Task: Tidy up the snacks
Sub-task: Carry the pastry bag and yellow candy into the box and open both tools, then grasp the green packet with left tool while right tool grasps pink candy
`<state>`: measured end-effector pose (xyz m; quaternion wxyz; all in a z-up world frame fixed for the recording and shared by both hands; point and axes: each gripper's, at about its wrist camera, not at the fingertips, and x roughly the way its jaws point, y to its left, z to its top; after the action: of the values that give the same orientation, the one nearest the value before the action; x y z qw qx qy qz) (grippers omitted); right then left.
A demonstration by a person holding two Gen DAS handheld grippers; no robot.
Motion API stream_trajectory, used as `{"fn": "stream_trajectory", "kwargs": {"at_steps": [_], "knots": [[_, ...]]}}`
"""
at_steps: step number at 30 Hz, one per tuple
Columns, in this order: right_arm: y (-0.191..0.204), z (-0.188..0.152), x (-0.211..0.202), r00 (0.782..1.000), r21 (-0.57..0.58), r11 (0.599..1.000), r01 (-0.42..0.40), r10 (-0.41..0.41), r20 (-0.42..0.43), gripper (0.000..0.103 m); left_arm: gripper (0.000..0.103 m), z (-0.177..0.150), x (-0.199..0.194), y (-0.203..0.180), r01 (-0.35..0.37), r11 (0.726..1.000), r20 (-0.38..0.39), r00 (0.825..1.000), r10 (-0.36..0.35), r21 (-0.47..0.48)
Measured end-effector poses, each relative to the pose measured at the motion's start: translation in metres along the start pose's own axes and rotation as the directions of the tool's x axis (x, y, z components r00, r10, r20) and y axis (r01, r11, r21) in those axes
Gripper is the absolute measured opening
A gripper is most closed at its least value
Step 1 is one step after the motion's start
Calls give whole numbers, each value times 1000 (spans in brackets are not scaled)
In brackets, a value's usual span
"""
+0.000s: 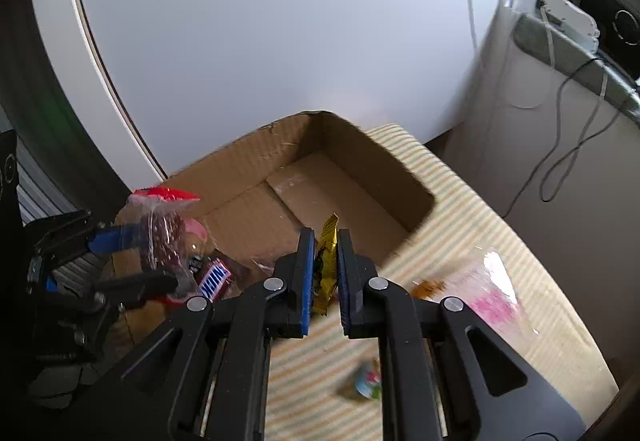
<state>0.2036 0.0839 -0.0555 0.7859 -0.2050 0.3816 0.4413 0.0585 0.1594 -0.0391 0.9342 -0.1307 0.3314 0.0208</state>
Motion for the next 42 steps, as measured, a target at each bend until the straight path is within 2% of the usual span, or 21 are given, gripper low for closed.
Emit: {"fn": "stream_trajectory", "kwargs": {"at_steps": [9,16,17,18,20,21,24,27,34,42], "knots": [[8,5,23,999,-4,999,-42,42,-30,11,40,-1,0,4,-1,1000,-3,1000,1,-10],[7,6,22,999,2,999,-38,38,-32,13,42,-2,-2,2,-13,1000,-7,1000,13,3],[7,5,21,999,2,999,-34,34,-30,23,43,-2,-3,1,-18,1000,-4,1000,18,5],[7,6,18,999,1,1000,-31,31,-26,40,44,-2,-3,1,-21,1000,-4,1000,22,6],[6,5,12,1000,-3,1000,-18,18,-4,61,53,-1,-4,1,-28,1000,2,1000,28,3],[5,4,8,1000,-3,1000,-12,12,7,66,53,-1,-5,1,-28,1000,4,1000,28,3],[3,2,-1,1000,3,1000,-12,12,18,71,53,0,-9,-2,-30,999,9,1000,30,9],[-1,-3,-12,1000,3,1000,12,-12,28,75,53,0,-12,-8,-20,1000,16,1000,20,23],[-23,-26,-41,998,38,998,49,-50,35,76,53,-1,-20,-31,9,998,54,998,-13,67],[-55,-71,-84,989,62,990,128,-132,64,76,53,-4,-13,-63,71,992,33,997,-75,107]]}}
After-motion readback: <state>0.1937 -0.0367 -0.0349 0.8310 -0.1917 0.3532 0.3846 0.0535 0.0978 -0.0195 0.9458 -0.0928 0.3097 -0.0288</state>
